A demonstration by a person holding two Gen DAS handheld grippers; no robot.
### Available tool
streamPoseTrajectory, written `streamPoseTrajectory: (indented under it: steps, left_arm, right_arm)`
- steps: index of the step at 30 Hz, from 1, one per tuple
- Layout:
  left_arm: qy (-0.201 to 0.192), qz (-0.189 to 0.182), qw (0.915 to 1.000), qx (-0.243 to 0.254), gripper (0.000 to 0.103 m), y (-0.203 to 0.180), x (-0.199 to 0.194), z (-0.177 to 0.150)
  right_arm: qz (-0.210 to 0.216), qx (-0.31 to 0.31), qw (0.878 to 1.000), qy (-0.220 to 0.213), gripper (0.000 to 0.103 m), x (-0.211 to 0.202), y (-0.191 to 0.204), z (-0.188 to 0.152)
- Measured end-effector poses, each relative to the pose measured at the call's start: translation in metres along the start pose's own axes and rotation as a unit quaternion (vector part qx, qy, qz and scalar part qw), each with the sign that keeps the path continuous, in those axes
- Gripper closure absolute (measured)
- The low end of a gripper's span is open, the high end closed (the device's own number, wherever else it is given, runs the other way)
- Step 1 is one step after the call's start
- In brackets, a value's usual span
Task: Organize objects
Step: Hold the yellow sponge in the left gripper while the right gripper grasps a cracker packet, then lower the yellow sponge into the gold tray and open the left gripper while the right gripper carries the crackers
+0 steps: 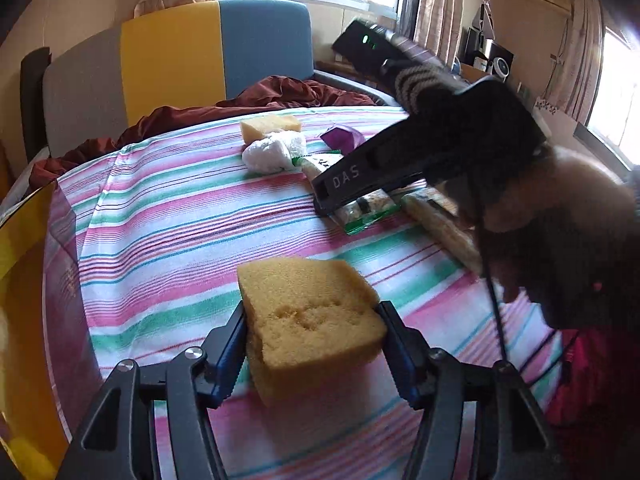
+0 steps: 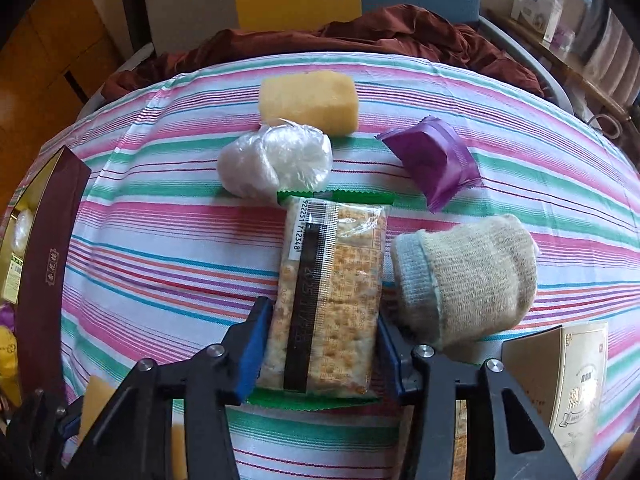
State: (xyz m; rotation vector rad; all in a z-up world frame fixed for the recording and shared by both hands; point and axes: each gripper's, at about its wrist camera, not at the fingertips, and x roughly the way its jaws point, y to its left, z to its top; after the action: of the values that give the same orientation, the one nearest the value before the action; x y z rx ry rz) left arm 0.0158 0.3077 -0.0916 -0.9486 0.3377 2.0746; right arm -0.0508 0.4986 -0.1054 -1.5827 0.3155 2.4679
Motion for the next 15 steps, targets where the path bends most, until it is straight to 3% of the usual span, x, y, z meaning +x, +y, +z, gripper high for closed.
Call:
streamPoseTrajectory:
  steps: [3, 7, 9, 15]
  left_arm:
    - [-0.017, -0.013, 0.9997, -0.013, 0.04, 0.007, -0.028, 0.006]
    - [-0.047, -0.008, 0.9971, -0.059, 0.04, 0.043, -0.075, 0.022]
    - [-0.058, 0.0, 0.994, -0.093, 0.04, 0.075, -0.096, 0.031]
    - [-0.019, 0.057, 0.9788, -0.196, 0.038, 0.198, -0.114, 0.037]
  right_arm:
    - [-0.008, -0.009, 1.0, -0.005, 0.053, -0.001, 0.001, 0.0]
    - [-0.02, -0.022, 0.999, -0.011, 0.053, -0.003, 0.005, -0.002]
    - [-0.022, -0.024, 0.999, -0.012, 0.053, -0.004, 0.005, -0.002]
    - [-0.034, -0.038, 0.999, -0.017, 0.054, -0.002, 0.014, -0.001]
